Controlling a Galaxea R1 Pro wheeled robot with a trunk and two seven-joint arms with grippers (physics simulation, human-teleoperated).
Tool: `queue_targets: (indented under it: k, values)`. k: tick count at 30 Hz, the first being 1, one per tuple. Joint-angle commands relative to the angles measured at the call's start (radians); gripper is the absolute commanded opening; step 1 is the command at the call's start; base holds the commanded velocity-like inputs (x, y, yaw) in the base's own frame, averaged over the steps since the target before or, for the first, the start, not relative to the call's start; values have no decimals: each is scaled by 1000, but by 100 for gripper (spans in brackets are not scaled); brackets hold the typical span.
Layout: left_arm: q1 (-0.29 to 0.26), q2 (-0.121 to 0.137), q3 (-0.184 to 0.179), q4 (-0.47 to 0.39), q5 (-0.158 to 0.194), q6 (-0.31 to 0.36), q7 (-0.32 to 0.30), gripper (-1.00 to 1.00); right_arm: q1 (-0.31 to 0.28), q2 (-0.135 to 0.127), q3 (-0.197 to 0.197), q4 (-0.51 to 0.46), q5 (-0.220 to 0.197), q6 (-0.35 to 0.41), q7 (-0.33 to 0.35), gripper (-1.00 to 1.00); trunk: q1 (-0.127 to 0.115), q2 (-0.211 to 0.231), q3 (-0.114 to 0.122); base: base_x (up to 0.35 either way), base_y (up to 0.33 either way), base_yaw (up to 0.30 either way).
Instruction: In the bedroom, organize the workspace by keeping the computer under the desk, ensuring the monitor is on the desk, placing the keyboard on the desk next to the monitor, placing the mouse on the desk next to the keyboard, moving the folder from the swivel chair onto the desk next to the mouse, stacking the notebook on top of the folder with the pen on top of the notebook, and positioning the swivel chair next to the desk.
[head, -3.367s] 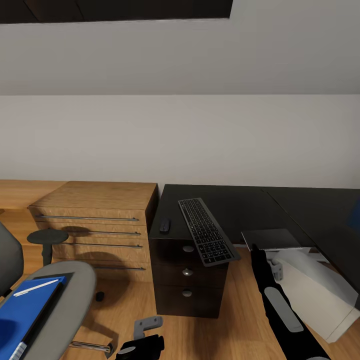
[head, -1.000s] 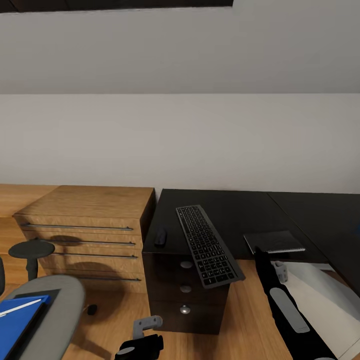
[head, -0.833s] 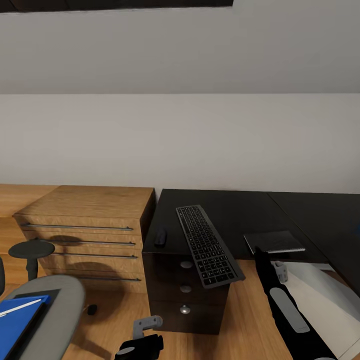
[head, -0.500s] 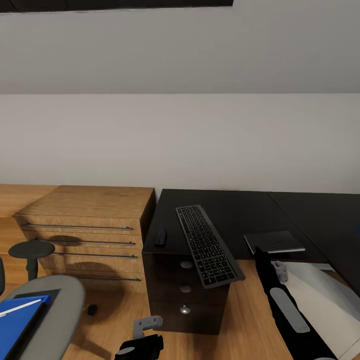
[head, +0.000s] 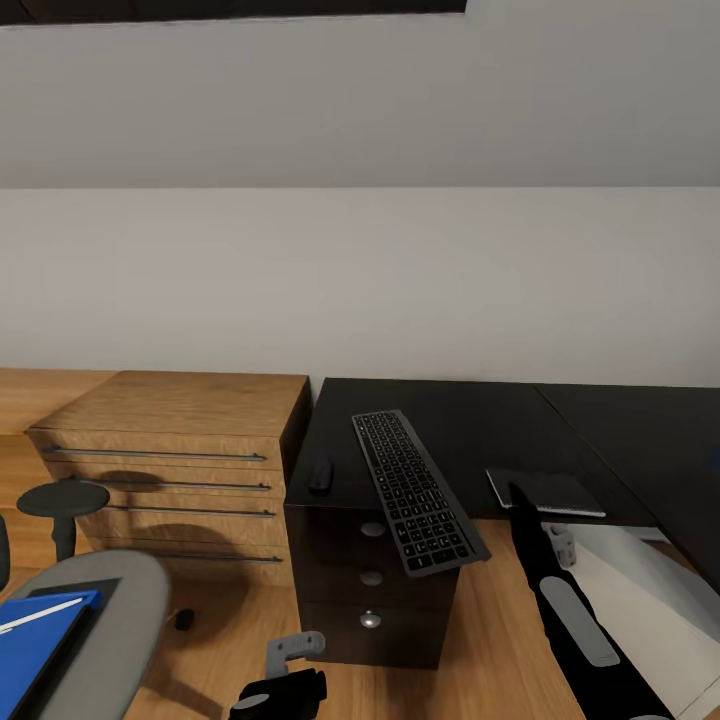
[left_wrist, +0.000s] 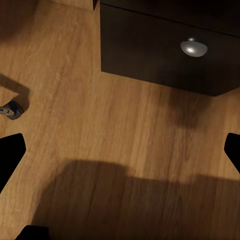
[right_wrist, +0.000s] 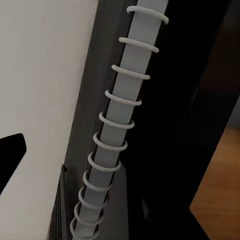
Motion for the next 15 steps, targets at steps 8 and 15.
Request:
queue_targets:
  k: [8,15]
  values:
    - [-1,0,-1,-1,9,0,8,100,0,-1,4,1,-12,-5,3,100,0,0,-1,-116,0,0]
    - [-1,0,-1,-1,9,0,8,100,0,-1,4,1,-11,-5,3,100,0,0,-1,-178,0,0]
